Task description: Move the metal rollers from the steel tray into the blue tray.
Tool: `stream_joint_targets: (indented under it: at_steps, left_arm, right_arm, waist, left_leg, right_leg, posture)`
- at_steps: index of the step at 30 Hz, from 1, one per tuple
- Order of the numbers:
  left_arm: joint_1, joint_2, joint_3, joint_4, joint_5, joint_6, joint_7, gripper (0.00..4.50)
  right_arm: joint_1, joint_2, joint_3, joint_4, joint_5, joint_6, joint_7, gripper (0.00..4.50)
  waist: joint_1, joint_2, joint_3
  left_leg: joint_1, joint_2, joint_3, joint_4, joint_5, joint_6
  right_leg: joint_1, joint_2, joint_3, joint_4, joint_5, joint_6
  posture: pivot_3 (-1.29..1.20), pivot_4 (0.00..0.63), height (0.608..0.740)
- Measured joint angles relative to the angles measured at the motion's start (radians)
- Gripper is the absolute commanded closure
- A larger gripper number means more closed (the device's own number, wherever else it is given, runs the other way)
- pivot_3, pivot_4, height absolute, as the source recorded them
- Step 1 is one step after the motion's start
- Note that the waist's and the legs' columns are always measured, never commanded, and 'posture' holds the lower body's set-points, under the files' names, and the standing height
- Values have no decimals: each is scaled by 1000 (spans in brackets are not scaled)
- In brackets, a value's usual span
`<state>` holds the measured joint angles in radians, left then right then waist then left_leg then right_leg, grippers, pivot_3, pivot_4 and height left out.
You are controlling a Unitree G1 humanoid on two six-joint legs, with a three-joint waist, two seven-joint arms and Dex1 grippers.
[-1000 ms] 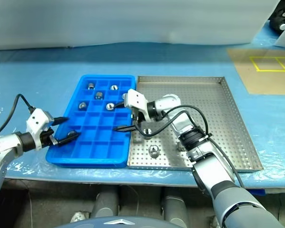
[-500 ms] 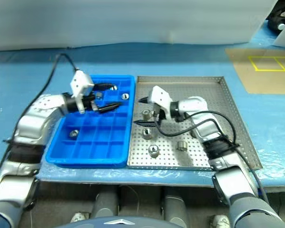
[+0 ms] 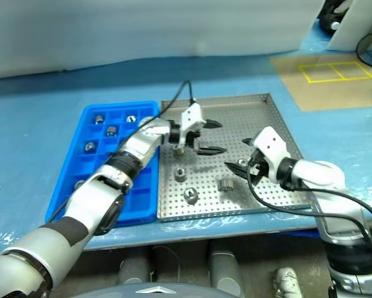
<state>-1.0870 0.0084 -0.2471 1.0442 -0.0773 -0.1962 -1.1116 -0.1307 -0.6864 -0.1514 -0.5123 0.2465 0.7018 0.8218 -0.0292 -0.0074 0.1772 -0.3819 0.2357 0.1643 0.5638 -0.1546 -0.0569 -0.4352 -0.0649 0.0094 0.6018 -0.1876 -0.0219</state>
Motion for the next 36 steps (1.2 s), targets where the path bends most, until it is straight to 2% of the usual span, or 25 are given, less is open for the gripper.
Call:
stream_joint_targets:
  at_steps: [2,9,14,18,20,27,30,33,36]
  left_arm:
    - [-14,-34,0,70,27,-32,0,55]
    - [-30,-102,-32,225,159,-93,75,55]
    - [-48,-128,-35,261,228,-104,212,55]
    - [-50,-146,-32,286,262,-89,317,55]
    - [-49,-152,-30,287,272,-84,323,55]
    - [-45,-154,-23,288,298,-73,341,55]
    - [-43,-154,-17,288,297,-65,336,612]
    - [-40,-154,-16,288,299,-63,331,1515]
    - [-39,-152,-15,288,307,-62,332,1515]
  right_arm:
    - [38,0,-30,-56,19,46,-27,0]
    - [134,-8,-131,-202,75,151,-105,0]
    - [189,-10,-166,-254,99,185,-141,0]
    - [224,-10,-179,-285,114,193,-166,0]
    - [238,-13,-189,-288,116,194,-175,0]
    - [267,-28,-191,-290,120,193,-197,0]
    - [267,-28,-191,-290,124,192,-207,0]
    - [265,-28,-190,-290,126,185,-217,0]
    - [260,-28,-185,-290,126,178,-222,0]
  waist:
    - [-21,0,0]
    - [-68,1,0]
    - [-110,3,-2]
    - [-145,3,-2]
    - [-159,4,-2]
    - [-212,4,-2]
    - [-220,4,-2]
    - [-231,4,-2]
    - [-238,4,-2]
  left_leg:
    - [0,0,0,1,0,0]
    - [-6,-4,0,9,-4,7]
    - [-9,-15,2,14,-12,21]
    - [-18,-20,1,15,-16,28]
    - [-20,-23,1,15,-17,32]
    - [-24,-31,1,18,-21,42]
    - [-24,-32,0,18,-21,42]
    - [-24,-32,-1,18,-21,42]
    - [-23,-32,-1,19,-21,42]
  right_leg:
    - [0,0,1,0,-4,8]
    - [0,0,4,-8,0,16]
    - [4,-11,5,-17,2,20]
    - [4,-14,5,-27,3,20]
    - [4,-17,5,-28,7,16]
    - [6,-29,0,-31,5,21]
    - [8,-31,-3,-31,1,27]
    - [9,-32,-5,-31,1,28]
    - [10,-33,-7,-31,1,28]
  posture:
    - [-681,150,740]
    - [-750,150,740]
    - [-779,150,740]
    - [-792,150,740]
    - [-796,150,740]
    - [-792,150,740]
    - [-787,150,740]
    - [-780,150,740]
    - [-773,150,740]
